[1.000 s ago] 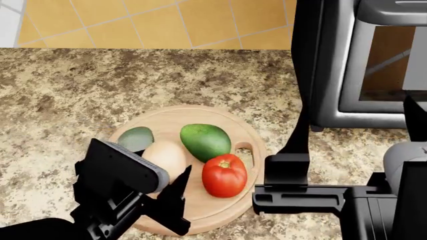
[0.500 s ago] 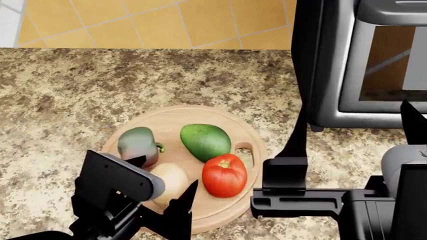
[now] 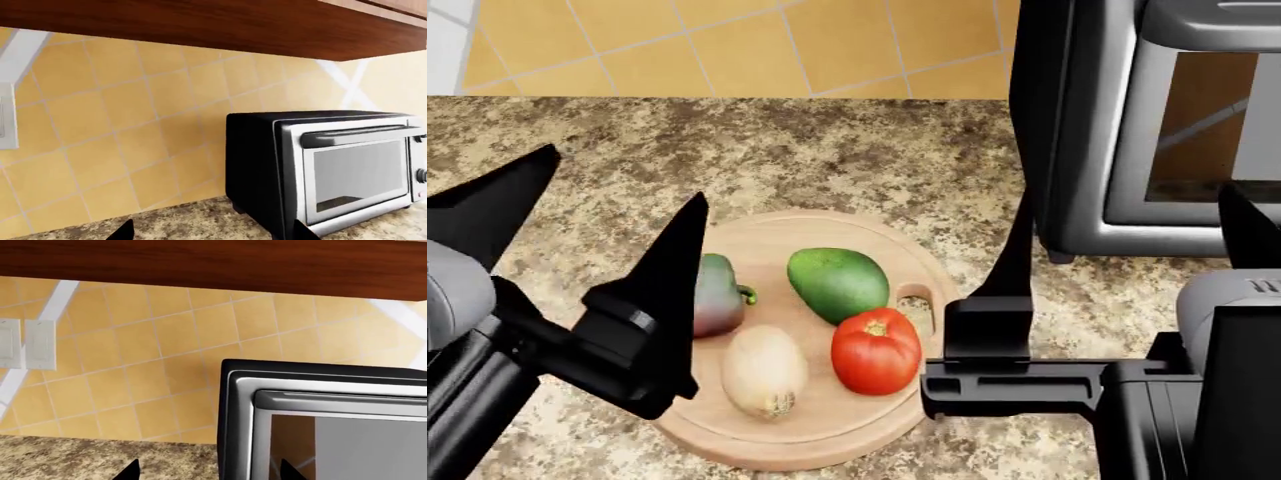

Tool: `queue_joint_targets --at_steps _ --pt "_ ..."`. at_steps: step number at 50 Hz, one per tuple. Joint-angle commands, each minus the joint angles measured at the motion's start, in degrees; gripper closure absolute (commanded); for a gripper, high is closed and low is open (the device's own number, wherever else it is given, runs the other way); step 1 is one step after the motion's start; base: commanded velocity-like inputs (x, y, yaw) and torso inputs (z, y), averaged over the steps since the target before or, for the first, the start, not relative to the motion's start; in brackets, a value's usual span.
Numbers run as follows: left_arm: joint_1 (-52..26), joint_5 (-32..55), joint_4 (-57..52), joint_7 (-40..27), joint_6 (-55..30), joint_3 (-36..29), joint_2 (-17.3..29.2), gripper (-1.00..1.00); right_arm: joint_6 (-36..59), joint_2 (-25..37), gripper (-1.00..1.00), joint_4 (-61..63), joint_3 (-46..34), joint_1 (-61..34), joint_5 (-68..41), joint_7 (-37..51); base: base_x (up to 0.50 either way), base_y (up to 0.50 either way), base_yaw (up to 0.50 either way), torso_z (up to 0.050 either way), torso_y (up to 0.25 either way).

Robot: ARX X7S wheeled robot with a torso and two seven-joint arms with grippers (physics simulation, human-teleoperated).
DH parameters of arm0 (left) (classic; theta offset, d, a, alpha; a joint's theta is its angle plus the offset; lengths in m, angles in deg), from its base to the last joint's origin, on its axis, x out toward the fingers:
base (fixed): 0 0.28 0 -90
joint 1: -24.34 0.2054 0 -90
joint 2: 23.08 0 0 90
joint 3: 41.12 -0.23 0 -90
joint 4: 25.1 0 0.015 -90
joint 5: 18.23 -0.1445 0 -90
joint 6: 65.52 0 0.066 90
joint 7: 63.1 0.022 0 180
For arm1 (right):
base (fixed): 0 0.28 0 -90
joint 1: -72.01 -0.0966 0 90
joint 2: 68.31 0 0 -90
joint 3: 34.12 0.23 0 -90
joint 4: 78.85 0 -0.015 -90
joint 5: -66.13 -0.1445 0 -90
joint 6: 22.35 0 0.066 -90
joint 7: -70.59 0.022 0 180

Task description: Place the avocado, onion, tomato and bell pepper on the cutting board.

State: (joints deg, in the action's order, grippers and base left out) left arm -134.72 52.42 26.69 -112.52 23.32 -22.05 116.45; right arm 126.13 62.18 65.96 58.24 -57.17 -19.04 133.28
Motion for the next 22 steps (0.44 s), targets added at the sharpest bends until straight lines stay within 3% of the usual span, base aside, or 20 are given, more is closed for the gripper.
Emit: queue_joint_targets --at_steps 1,10,22 --pt "4.82 -2.34 -9.21 -7.38 7.61 3.4 11.9 -1.0 -0.33 -1.53 -1.0 -0.76 -1.02 1.52 6.0 -3.86 0.0 0.0 0.0 0.0 0.0" --pt "18.93 -11.53 -8.91 -11.23 18.22 0.01 20.11 -1.0 -1.17 -2.38 -1.0 -0.21 -1.31 4.26 7.9 -4.11 0.0 0.0 0.0 0.0 0.0" --pt "22.89 -13.53 -8.81 -12.22 21.37 -1.19 22.08 -1.0 -1.81 -1.6 -1.0 0.5 -0.53 5.64 6.37 -2.38 0.0 0.0 0.0 0.0 0.0"
